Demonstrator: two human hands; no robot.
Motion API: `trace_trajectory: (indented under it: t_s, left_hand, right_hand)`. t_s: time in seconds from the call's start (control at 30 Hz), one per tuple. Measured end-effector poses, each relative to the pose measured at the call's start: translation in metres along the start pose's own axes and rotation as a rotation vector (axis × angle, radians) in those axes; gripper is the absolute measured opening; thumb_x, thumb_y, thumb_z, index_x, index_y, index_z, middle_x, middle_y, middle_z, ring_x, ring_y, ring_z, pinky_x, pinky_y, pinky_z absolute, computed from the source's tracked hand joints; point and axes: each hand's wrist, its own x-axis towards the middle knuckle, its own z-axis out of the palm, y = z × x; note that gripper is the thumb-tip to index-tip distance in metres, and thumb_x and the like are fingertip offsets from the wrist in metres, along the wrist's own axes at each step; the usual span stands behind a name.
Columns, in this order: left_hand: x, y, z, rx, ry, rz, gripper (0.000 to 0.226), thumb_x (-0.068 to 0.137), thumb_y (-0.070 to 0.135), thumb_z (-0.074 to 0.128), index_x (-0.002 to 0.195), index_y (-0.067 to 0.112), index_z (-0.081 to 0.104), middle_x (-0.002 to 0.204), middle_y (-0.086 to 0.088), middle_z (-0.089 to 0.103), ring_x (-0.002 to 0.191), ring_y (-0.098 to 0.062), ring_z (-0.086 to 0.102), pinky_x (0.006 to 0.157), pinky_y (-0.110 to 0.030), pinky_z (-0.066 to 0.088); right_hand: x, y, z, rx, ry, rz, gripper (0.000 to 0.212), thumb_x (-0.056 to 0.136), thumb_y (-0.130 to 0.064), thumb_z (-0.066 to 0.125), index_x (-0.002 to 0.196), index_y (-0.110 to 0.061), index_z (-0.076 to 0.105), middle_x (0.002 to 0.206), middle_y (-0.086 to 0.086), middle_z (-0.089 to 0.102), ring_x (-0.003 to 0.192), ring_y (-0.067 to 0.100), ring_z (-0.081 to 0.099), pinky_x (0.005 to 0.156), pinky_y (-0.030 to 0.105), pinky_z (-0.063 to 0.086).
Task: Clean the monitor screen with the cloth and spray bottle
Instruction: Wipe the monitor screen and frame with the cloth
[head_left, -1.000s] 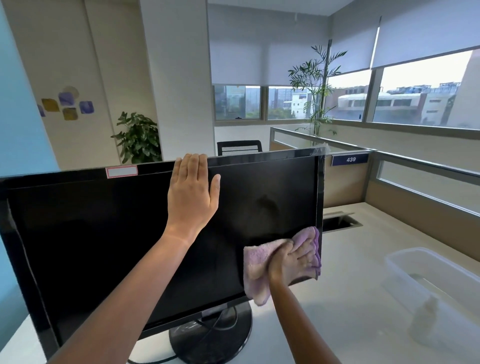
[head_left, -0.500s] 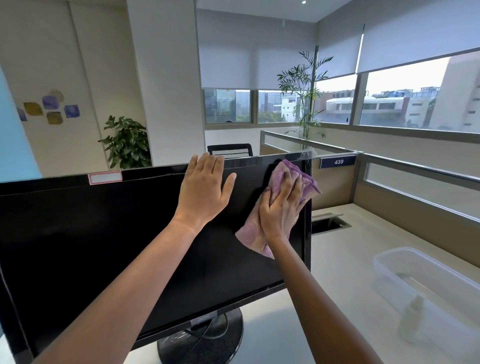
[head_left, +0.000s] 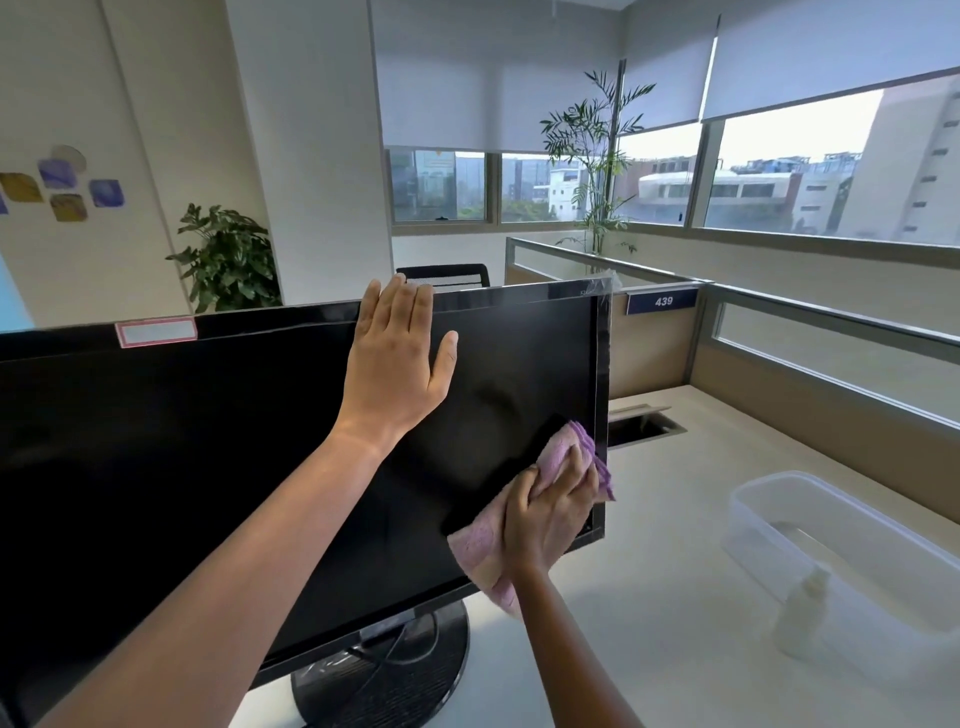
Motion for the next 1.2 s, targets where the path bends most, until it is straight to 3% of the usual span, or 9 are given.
trace_trajectory:
  t_s: [0.23,0.47,0.67,0.83,0.87,0.93,1.03,1.1,1.2]
  left_hand:
    - [-0.002,-0.001,-0.001,0.009,0.004,0.015,0.061,0.088,0.039,0.027,0.125,-0.005,0.046,0.128,-0.026,0.054,0.127,-0.038,0.045,0.112,-0.041,0.017]
    - [-0.001,-0.005,-0.007,-0.025,-0.016,0.008,0.062,0.088,0.041,0.021,0.126,-0.002,0.047,0.128,-0.021,0.054,0.128,-0.034,0.045,0.113,-0.038,0.016]
    - [-0.002,-0.003,-0.007,-0.059,0.004,-0.019,0.058,0.089,0.038,0.024,0.122,-0.001,0.05,0.123,-0.02,0.058,0.123,-0.034,0.049,0.113,-0.039,0.023]
    - [-0.001,-0.003,-0.007,-0.053,0.02,-0.02,0.056,0.088,0.036,0.025,0.119,-0.003,0.051,0.119,-0.023,0.06,0.118,-0.035,0.053,0.11,-0.033,0.016]
    - [0.0,-0.003,-0.007,-0.051,0.011,-0.021,0.057,0.088,0.037,0.024,0.12,-0.003,0.051,0.12,-0.022,0.059,0.119,-0.035,0.053,0.112,-0.034,0.019]
    - [-0.001,-0.003,-0.007,-0.045,-0.008,-0.023,0.059,0.089,0.038,0.021,0.123,-0.001,0.049,0.124,-0.02,0.057,0.122,-0.033,0.05,0.114,-0.037,0.022]
    - [-0.001,-0.002,-0.006,-0.028,-0.007,-0.011,0.06,0.089,0.04,0.021,0.124,0.0,0.049,0.124,-0.019,0.057,0.122,-0.032,0.05,0.113,-0.039,0.024]
    - [-0.001,-0.003,-0.005,-0.011,-0.003,-0.007,0.059,0.089,0.039,0.023,0.122,-0.001,0.051,0.122,-0.02,0.059,0.12,-0.033,0.052,0.111,-0.039,0.027]
    - [0.001,-0.004,-0.005,-0.015,-0.012,-0.006,0.059,0.089,0.038,0.024,0.121,-0.003,0.052,0.12,-0.022,0.06,0.118,-0.035,0.054,0.111,-0.04,0.029]
  right_hand:
    - [-0.027,0.023,0.002,0.079,-0.012,0.254,0.069,0.078,-0.05,0.025,0.139,-0.018,0.029,0.14,0.019,0.036,0.123,0.036,0.04,0.101,0.044,0.039]
    - [-0.009,-0.024,0.008,0.187,0.03,0.36,0.064,0.088,-0.046,0.013,0.146,-0.021,0.014,0.155,0.014,0.011,0.143,0.032,0.006,0.116,0.044,0.004]
    - [0.026,-0.097,0.007,0.264,-0.025,0.113,0.063,0.088,-0.045,0.012,0.146,-0.023,0.003,0.156,0.009,-0.006,0.143,0.025,-0.012,0.113,0.035,-0.013]
    - [0.0,-0.139,0.017,0.088,-0.133,-0.364,0.069,0.092,-0.049,0.019,0.14,-0.025,-0.023,0.152,0.006,-0.019,0.141,0.022,-0.021,0.115,0.034,-0.016]
    - [-0.014,-0.136,0.018,0.038,-0.149,-0.474,0.073,0.091,-0.049,0.024,0.142,-0.025,-0.021,0.154,0.008,-0.015,0.142,0.023,-0.016,0.115,0.035,-0.013]
    - [-0.032,-0.121,0.018,-0.051,-0.165,-0.73,0.071,0.088,-0.046,0.034,0.147,-0.023,0.003,0.155,0.012,0.012,0.143,0.028,0.002,0.116,0.038,-0.002]
    - [-0.018,-0.099,0.015,-0.169,-0.177,-1.028,0.05,0.09,-0.043,0.038,0.137,-0.027,0.033,0.144,0.01,0.041,0.138,0.028,0.022,0.113,0.044,0.015]
    - [0.007,-0.092,0.012,-0.202,-0.14,-1.138,0.047,0.094,-0.046,0.028,0.137,-0.028,0.032,0.147,0.007,0.036,0.141,0.026,0.016,0.114,0.045,0.012]
    - [0.045,-0.081,0.009,-0.201,-0.075,-1.2,0.051,0.095,-0.049,0.021,0.144,-0.034,0.015,0.157,-0.007,0.002,0.144,0.018,-0.002,0.115,0.048,0.008]
